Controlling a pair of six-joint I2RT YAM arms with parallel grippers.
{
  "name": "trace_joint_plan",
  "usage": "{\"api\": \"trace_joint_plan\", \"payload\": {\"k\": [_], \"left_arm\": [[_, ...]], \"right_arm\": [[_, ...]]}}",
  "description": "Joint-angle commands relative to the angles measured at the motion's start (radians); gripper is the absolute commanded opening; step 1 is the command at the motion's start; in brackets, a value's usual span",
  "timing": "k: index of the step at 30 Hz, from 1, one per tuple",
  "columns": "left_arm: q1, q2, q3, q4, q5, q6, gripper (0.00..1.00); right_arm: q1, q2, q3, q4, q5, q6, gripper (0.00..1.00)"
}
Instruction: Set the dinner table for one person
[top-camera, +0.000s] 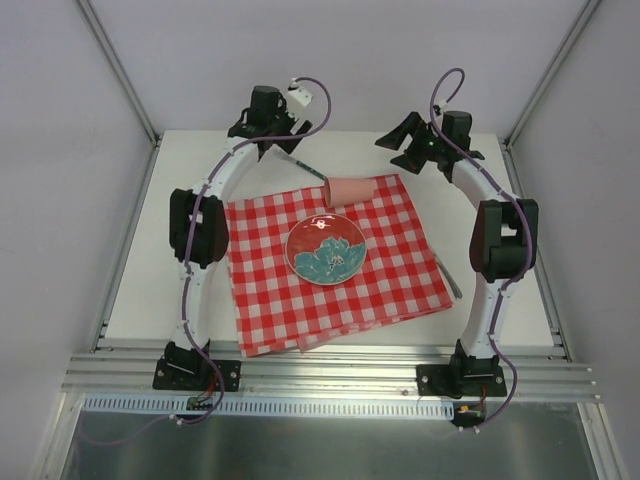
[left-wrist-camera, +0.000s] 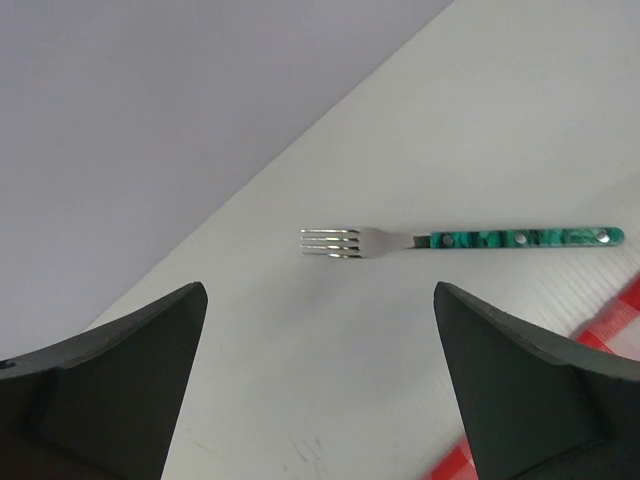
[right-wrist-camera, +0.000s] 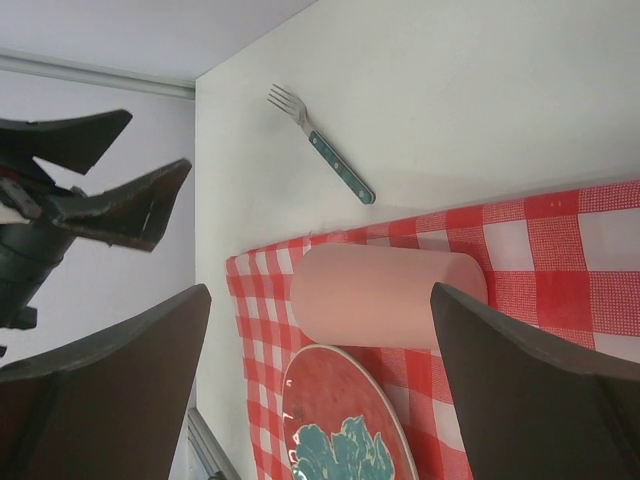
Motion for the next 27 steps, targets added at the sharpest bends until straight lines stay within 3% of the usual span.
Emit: {"api": "trace_joint_plan", "payload": {"k": [1,6,20,27], "left_arm": [[-0.012,0.134,0.166,-0.054,-0.065,0.040,0.99],[-0.026,0.332,0.373,-0.068,-0.110,0.184,0.99],[-0.049,0.346,0.324,-0.075,-0.068,0.195,0.99],[-0.057,0.357,0.375,-0.074,-0.044,0.186,0.99]], "right_arm": [[-0.005,-0.012,0.011,0.041,-0.025,0.012,0.97],[-0.009,-0.004,0.011,0.035,-0.028,0.008,0.97],[-0.020,0.031,0.031,0.035,-0.016,0.020,0.97],[-0.020,0.045,0.036,0.029,-0.011,0.019,0.97]]}}
